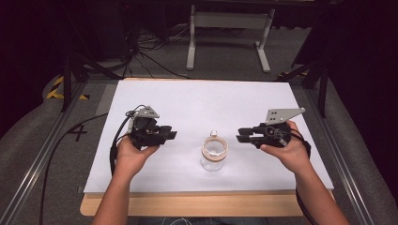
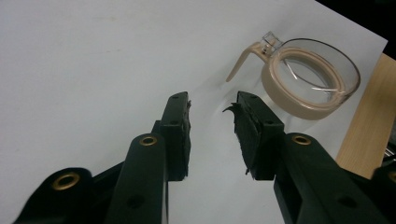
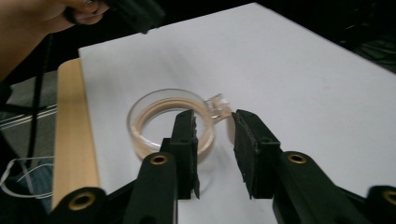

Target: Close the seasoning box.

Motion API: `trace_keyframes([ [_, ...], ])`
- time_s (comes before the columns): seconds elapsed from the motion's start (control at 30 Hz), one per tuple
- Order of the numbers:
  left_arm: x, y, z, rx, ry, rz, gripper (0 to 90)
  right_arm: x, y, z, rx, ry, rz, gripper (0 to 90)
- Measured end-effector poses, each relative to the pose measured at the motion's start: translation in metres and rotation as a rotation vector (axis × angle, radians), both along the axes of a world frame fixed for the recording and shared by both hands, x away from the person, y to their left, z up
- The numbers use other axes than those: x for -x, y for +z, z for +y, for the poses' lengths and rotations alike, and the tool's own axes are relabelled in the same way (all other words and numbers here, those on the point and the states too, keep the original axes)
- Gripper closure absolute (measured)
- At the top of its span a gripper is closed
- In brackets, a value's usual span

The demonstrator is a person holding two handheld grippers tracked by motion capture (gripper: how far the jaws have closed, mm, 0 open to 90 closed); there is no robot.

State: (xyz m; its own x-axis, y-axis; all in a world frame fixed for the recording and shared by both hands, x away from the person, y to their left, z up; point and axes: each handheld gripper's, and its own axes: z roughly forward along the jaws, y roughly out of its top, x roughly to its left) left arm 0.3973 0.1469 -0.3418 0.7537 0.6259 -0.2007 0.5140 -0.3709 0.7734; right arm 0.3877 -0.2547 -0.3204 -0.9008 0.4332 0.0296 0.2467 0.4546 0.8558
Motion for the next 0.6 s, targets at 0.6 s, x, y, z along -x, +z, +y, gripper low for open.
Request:
trace_keyframes([
  [0.6,-0.018,-0.027,0.023,-0.026,0.127,-0.009,57.4,-0.04,-0.035,-0.081,0.05,-0.353,-0.011,52.8],
])
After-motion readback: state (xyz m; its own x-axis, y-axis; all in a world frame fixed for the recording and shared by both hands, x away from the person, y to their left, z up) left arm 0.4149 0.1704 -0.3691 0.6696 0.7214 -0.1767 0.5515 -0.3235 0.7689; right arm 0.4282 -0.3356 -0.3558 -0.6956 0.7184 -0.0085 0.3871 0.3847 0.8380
